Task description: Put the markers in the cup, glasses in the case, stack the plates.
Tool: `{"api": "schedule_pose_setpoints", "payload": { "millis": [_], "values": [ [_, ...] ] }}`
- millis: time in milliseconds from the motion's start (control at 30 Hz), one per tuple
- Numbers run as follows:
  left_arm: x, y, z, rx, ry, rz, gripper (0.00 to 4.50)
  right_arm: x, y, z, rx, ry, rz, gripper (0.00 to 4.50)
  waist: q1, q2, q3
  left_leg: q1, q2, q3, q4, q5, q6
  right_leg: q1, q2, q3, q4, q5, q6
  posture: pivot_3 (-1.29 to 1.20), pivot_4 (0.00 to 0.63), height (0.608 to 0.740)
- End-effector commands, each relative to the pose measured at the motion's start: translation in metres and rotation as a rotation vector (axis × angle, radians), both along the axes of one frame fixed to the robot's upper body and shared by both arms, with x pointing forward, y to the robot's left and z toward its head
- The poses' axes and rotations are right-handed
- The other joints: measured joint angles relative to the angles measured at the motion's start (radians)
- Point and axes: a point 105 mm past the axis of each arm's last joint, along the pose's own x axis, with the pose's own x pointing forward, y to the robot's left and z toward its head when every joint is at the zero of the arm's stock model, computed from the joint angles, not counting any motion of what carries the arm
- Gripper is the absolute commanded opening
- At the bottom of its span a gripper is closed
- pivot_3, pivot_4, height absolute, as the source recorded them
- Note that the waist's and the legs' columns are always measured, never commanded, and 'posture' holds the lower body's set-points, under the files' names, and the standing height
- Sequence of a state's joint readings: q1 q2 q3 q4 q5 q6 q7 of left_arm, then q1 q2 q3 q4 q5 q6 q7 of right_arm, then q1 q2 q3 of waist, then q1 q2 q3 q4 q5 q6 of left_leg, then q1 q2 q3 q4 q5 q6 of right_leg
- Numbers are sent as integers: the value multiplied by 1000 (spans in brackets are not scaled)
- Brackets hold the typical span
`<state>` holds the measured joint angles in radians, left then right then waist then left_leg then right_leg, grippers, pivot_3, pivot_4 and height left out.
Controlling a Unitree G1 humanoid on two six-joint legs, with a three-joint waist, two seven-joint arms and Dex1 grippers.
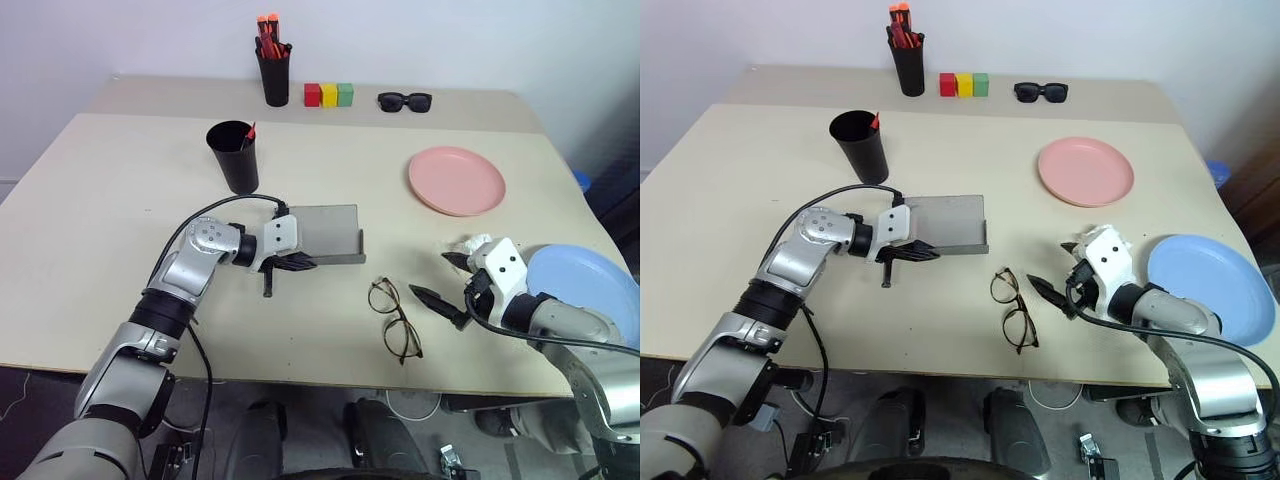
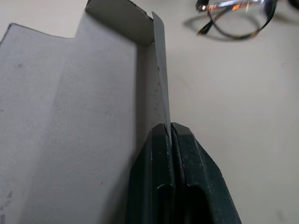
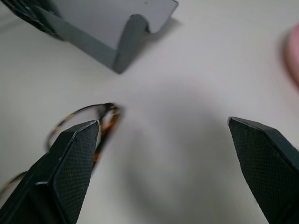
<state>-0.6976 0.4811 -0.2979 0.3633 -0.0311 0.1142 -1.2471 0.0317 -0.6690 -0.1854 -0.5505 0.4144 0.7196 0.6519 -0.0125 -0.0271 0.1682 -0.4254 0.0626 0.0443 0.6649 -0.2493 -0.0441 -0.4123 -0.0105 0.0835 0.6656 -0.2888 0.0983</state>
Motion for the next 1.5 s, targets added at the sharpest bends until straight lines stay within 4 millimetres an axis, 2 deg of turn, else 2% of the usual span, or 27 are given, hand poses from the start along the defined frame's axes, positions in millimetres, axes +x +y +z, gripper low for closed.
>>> {"api": "schedule_pose_setpoints", "payload": {
  "millis": [33, 100, 367, 500, 667, 800, 900, 933, 1067, 1133, 1333, 1433, 1500],
  "values": [
    [3, -1, 15, -24, -75, 1, 1404, -8, 11, 9, 27, 16, 27, 4500, -1, 0, 0, 0, 0, 0, 0, 0, 0, 0, 0, 0, 0, 0, 0, 0, 150, 732],
    [3, -2, 17, -39, -117, -4, 2345, -10, 15, 7, 53, 54, 18, 4500, -1, 0, 0, 0, 0, 0, 0, 0, 0, 0, 0, 0, 0, 0, 0, 0, 150, 732],
    [5, 4, 40, -121, -238, 56, 2345, -21, 24, -1, 94, 193, -8, 4500, -1, 0, 0, 0, 0, 0, 0, 0, 0, 0, 0, 0, 0, 0, 0, 0, 150, 732],
    [-23, 8, 42, -182, -226, 43, 2345, -29, 32, -4, 130, 265, -25, 4500, -6, 1, -1, 0, 1, 0, 0, 0, 0, 0, 0, 0, 0, 0, 0, 0, 150, 732],
    [-61, 9, 23, -163, -145, 27, 2345, -28, 34, -11, 122, 315, -78, 4500, -4, 1, -1, 0, 1, 0, 0, 0, 0, 0, 0, 0, 0, 0, 0, 0, 150, 732],
    [-69, 11, 16, -166, -106, 56, 2345, -27, 34, -14, 123, 338, -95, 4500, 0, 1, -1, 0, 1, 0, 0, 0, 0, 0, 0, 0, 0, 0, 0, 0, 150, 732],
    [-66, 16, 12, -155, -101, 79, 2411, -26, 34, -16, 126, 356, -102, 3713, -2, 1, -1, 1, 1, 0, 0, 0, 0, 1, 0, 0, 0, 0, 0, 0, 150, 732],
    [-65, 17, 10, -151, -102, 85, 2411, -26, 34, -17, 125, 361, -103, 3305, -3, 1, -1, 1, 1, 0, 0, 0, 0, 0, 0, 0, 0, 0, 0, 0, 150, 732],
    [-60, 23, 5, -147, -109, 112, 2411, -27, 35, -19, 117, 373, -99, 1123, -4, 2, -1, 1, 1, 0, 0, 0, 0, 0, 0, 0, 0, 0, 0, 0, 150, 732],
    [-59, 25, 4, -150, -110, 118, 2411, -26, 35, -18, 116, 370, -98, 180, -5, 2, -1, 1, 1, 0, 0, 0, 0, 0, 0, 0, 0, 0, 0, 0, 150, 732],
    [-58, 30, -1, -165, -117, 151, 2411, -20, 30, -10, 71, 316, -100, 76, -5, 2, -1, 1, 1, 0, 0, 0, 0, 0, 0, 0, 0, 0, 0, 0, 150, 732],
    [-54, 35, -1, -178, -123, 191, 2411, -17, 31, 6, 11, 219, -43, 76, -5, 2, -1, 1, 1, 0, 0, 0, 0, 0, 0, 0, 0, 0, -1, 0, 150, 732],
    [-50, 42, 2, -203, -128, 238, 2411, -10, 33, 23, -76, 101, 12, 76, -5, 2, -1, 1, 1, 0, 0, 0, 0, 0, 0, 0, -1, 0, -1, 0, 150, 732]
  ]
}}
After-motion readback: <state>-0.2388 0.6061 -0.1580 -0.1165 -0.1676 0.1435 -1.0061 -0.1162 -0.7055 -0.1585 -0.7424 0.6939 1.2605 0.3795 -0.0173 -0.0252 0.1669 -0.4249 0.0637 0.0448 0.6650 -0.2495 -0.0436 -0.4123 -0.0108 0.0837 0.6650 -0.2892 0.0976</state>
